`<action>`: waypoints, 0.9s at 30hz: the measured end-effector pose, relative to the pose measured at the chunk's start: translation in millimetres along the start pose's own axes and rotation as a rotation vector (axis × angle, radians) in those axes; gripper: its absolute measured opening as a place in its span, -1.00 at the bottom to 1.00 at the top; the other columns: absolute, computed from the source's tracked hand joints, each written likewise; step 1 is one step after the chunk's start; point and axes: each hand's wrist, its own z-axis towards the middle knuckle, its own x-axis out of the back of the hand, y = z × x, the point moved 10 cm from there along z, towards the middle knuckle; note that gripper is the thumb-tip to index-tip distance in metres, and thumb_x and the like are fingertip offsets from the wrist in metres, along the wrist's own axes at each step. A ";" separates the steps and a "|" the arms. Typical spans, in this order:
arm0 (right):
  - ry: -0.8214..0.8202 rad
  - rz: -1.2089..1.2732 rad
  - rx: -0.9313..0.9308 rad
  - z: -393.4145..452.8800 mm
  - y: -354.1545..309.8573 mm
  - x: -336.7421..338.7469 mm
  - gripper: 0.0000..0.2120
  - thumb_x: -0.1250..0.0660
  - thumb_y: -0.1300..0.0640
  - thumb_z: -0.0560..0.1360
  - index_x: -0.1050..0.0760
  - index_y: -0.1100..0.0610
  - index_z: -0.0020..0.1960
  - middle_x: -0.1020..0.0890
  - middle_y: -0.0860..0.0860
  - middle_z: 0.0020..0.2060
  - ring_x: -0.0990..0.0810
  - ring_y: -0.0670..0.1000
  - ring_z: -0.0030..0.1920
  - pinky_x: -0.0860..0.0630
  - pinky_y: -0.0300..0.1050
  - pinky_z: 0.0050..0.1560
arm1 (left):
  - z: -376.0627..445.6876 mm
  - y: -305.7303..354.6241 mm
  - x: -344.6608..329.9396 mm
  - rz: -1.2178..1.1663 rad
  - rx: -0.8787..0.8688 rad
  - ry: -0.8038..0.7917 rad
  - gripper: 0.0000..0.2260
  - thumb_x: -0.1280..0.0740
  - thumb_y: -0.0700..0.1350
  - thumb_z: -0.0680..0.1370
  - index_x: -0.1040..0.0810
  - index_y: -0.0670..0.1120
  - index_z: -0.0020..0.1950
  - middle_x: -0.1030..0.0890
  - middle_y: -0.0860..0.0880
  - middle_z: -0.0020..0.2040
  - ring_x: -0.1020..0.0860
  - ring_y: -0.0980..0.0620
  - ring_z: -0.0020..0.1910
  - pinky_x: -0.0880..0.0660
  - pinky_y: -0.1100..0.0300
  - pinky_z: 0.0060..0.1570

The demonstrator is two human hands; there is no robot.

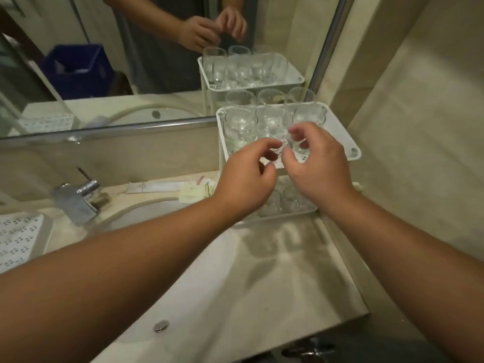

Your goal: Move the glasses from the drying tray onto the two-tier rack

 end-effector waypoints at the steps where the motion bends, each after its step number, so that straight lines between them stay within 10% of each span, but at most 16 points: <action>1: -0.030 0.000 -0.004 12.2 -1.8 -0.5 -0.73 -0.33 0.04 0.48 -0.49 0.02 0.17 -0.56 -0.11 0.02 -0.53 -0.04 0.04 -0.52 -0.04 0.00 | 8.5 7.3 10.9 0.012 -0.021 0.031 -0.66 -0.27 -0.20 0.54 -0.56 0.06 0.28 -0.61 0.18 0.00 -0.58 0.21 -0.18 -0.53 0.33 -0.14; 11: -0.297 -0.263 -0.216 84.5 62.1 -21.9 -0.34 -0.39 0.12 0.38 -0.26 -0.10 0.43 -0.33 0.02 0.40 -0.30 0.12 0.39 -0.39 0.01 0.19 | 67.1 16.4 47.5 0.028 -0.009 0.124 -0.70 -0.29 -0.18 0.57 -0.56 0.09 0.25 -0.59 0.18 0.03 -0.53 0.30 -0.24 -0.45 0.45 -0.31; 27: -0.163 -0.007 -0.381 80.7 111.7 -31.4 -0.10 -0.61 -0.03 0.28 -0.17 -0.07 0.46 -0.48 0.01 0.28 -0.50 0.00 0.14 -0.46 -0.10 0.06 | 67.6 0.2 5.9 -0.008 0.047 0.036 -0.68 -0.29 -0.18 0.57 -0.54 0.11 0.28 -0.59 0.18 0.05 -0.55 0.28 -0.28 -0.46 0.43 -0.34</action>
